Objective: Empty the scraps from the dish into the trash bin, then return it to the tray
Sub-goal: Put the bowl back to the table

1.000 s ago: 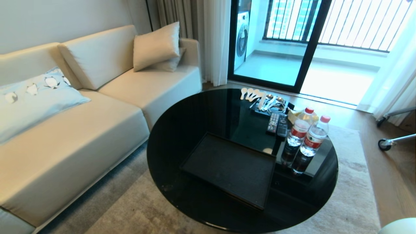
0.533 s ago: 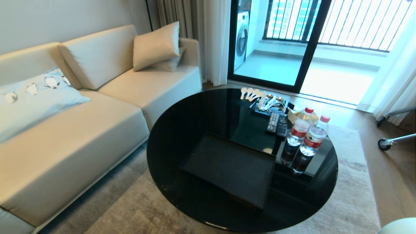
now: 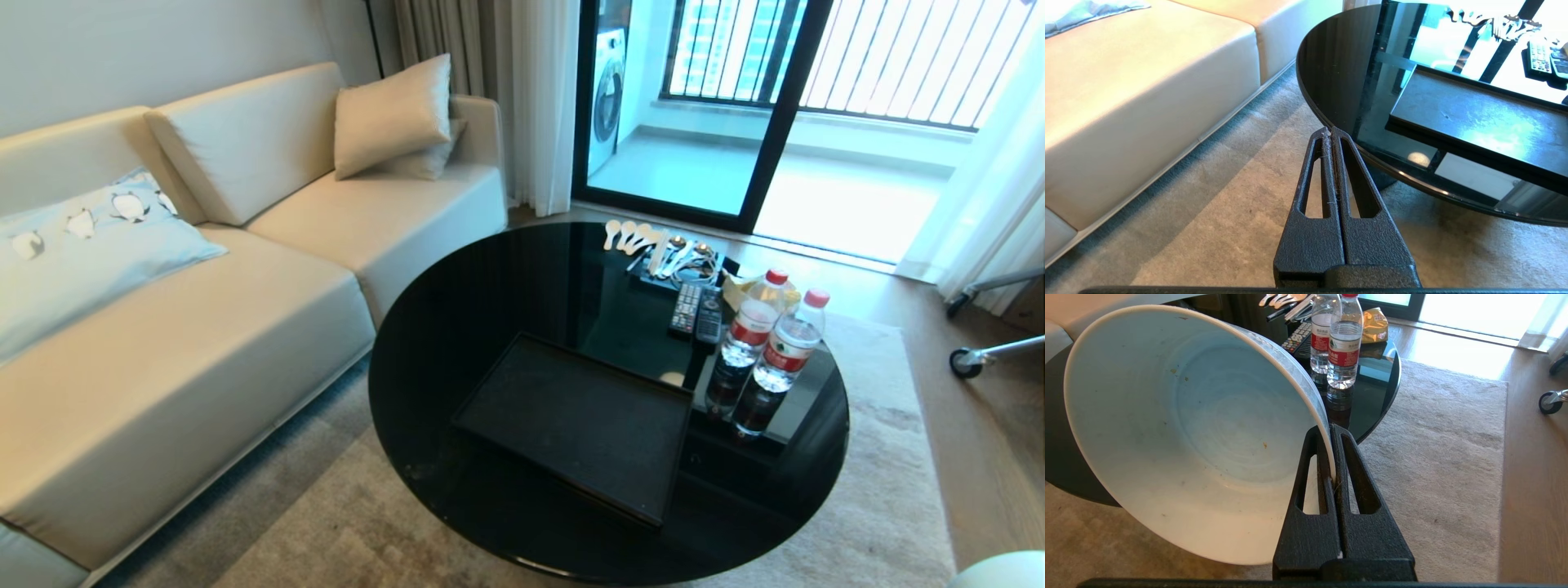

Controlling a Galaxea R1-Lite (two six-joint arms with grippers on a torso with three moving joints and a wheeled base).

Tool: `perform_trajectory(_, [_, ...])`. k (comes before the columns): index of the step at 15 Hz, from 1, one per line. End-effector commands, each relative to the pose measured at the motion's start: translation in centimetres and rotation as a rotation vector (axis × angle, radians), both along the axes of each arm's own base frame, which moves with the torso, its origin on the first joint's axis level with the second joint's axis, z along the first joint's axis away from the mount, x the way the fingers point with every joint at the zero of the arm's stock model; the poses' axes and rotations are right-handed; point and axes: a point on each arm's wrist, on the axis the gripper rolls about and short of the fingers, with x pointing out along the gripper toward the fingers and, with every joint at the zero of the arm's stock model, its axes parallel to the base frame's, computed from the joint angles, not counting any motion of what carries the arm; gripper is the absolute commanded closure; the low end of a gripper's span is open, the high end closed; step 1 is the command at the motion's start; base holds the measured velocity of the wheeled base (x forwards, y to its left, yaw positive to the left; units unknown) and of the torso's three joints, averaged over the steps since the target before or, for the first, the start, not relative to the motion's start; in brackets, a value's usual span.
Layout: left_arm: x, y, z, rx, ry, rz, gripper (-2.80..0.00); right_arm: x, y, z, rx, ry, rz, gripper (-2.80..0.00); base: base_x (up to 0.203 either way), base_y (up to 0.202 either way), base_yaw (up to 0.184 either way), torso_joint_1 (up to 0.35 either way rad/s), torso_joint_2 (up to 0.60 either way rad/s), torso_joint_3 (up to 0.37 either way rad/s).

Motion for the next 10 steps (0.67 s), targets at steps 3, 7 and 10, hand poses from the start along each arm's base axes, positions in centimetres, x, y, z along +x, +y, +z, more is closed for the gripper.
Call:
perform_trajectory(3, [0.0,0.0,0.0,-0.001,-0.001,0.0,0.0,0.0,0.0,0.0,0.001,-0.001,0.0,0.0,0.0,0.0,0.0,0.0,0.0,0.0])
perform_trajectory(7, [0.0,0.0,0.0,-0.001,-0.001,0.0,0.0,-0.02,0.12,0.06,-0.112,0.0,0.055,0.0,0.0,0.0,0.0,0.0,0.0,0.0])
perform_trajectory(10, [0.0,0.0,0.0,-0.001,-0.001,0.0,0.0,0.25,0.17,0.41,-0.19,0.033,0.085,0.0,0.0,0.0,0.0,0.0,0.0,0.0])
